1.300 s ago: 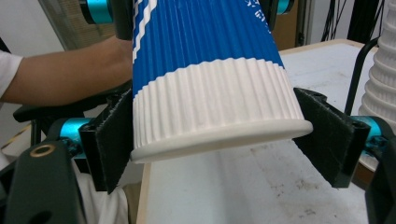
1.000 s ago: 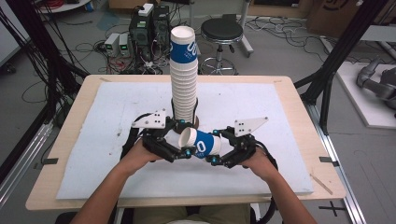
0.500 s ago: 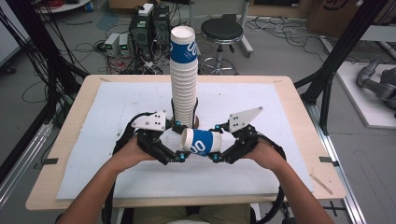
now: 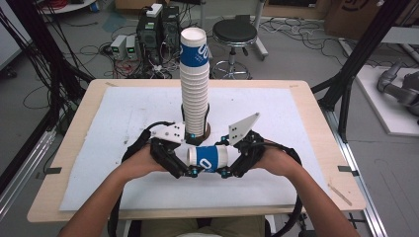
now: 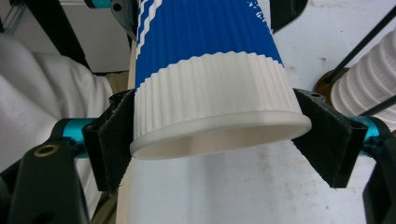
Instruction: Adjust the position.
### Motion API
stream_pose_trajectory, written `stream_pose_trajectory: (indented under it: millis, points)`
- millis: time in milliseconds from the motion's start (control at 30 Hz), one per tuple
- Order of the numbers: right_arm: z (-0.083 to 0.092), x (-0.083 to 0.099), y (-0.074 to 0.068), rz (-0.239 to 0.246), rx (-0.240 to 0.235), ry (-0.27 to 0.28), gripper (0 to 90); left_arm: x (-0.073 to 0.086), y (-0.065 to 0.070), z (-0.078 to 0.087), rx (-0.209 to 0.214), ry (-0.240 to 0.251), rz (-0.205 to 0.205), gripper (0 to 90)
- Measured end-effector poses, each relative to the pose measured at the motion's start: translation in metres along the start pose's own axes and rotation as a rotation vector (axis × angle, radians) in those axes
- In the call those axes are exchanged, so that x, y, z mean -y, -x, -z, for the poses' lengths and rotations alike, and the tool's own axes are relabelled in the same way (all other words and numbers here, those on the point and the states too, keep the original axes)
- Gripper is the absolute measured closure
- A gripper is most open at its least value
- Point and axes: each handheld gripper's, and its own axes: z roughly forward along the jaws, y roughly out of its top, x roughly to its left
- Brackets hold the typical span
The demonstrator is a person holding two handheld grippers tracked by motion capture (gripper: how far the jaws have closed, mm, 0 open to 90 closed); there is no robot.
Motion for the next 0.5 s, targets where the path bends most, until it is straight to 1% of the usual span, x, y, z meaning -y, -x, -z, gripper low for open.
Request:
stream_pose_trajectory:
  millis: [33,67,100,233,333,367,400,433,500]
  points:
    - [-0.001,0.000,0.000,0.010,0.003,0.002,19.5,0.000,0.000,-0.001,0.011,-0.002,-0.007,18.6]
    - [-0.001,0.000,0.000,0.011,-0.003,-0.001,19.5,0.000,0.000,-0.001,0.027,-0.002,-0.016,26.0]
    - [-0.001,0.000,0.000,0.011,-0.004,-0.007,19.5,0.000,0.001,-0.001,0.031,-0.003,-0.026,26.3]
    - [-0.001,0.000,0.000,0.008,-0.008,-0.010,19.5,0.001,0.000,-0.003,0.036,-0.008,-0.026,26.7]
    - [-0.001,0.001,0.001,0.007,-0.006,-0.006,19.0,0.002,-0.001,-0.003,0.036,0.001,-0.026,26.9]
    - [0.000,0.001,0.001,-0.001,-0.008,0.002,18.0,0.003,-0.001,-0.002,0.036,0.013,-0.021,26.8]
    - [0.001,0.004,0.002,-0.029,-0.014,0.044,16.7,0.005,-0.001,-0.002,0.041,0.030,-0.014,26.7]
    - [0.001,0.004,0.002,-0.029,-0.014,0.044,16.7,0.007,-0.001,-0.001,0.042,0.050,-0.004,26.7]
    - [0.003,0.006,0.002,-0.039,-0.012,0.088,16.8,0.012,-0.002,0.000,0.053,0.096,0.019,26.7]
